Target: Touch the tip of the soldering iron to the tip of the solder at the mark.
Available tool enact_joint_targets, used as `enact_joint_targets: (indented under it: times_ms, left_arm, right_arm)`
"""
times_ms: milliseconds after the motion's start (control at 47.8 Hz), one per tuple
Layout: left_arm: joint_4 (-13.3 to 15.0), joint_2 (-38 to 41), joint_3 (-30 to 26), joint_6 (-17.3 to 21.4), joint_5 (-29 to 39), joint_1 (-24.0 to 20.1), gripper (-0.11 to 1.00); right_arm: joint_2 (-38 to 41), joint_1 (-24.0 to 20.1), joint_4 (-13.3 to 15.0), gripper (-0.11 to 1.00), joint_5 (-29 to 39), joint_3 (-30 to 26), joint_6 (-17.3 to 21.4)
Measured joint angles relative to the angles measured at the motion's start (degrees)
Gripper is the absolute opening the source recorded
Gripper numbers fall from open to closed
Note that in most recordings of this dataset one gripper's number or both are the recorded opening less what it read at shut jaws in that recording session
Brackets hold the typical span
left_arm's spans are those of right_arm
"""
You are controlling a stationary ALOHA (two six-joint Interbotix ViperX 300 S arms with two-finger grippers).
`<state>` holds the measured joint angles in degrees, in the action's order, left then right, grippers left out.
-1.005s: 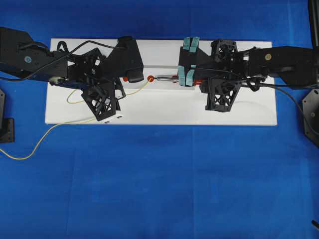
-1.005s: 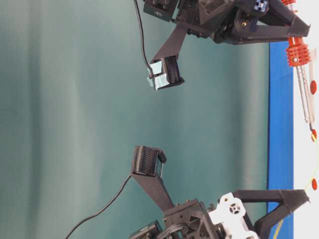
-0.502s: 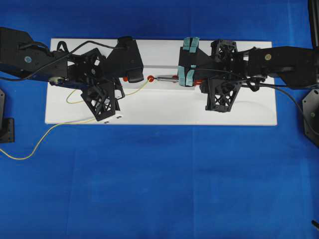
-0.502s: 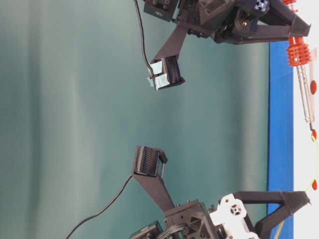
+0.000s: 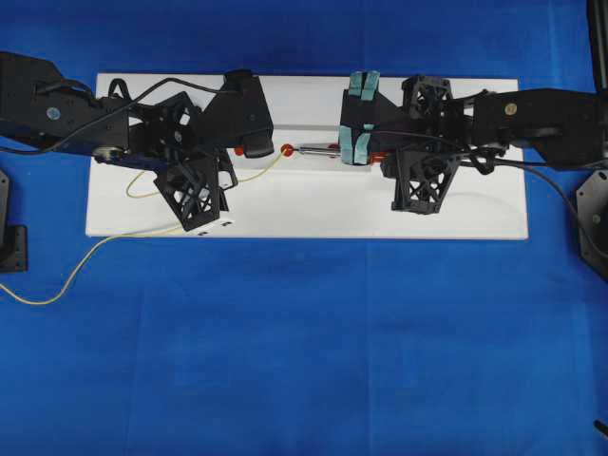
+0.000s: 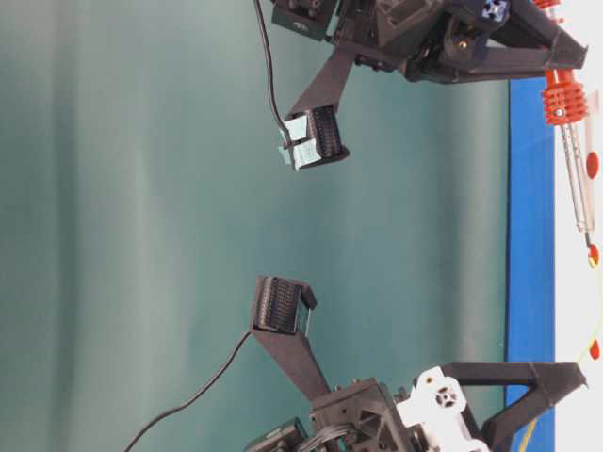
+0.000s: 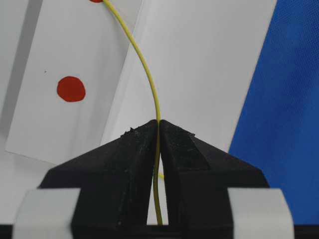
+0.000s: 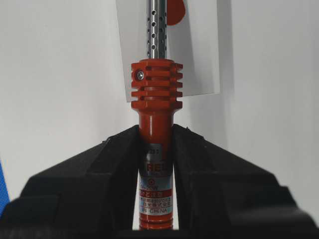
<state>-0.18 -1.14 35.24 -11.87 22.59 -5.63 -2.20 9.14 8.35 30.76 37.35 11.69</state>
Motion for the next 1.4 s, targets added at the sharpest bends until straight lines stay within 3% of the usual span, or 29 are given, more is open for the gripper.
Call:
enact_joint_targets:
  times_ms: [1172,1403]
  left_arm:
    - [0.0,-0.1,0.1,0.2,0.4,0.0,0.03]
    - [0.0,-5.5,0.1,0.5,4.0,0.4,0.03]
  right_arm:
    - [0.0,0.0,0.0,0.06,0.3,0.0,0.0]
    - [0.0,0.0,0.0,0.06,0.3,0.0,0.0]
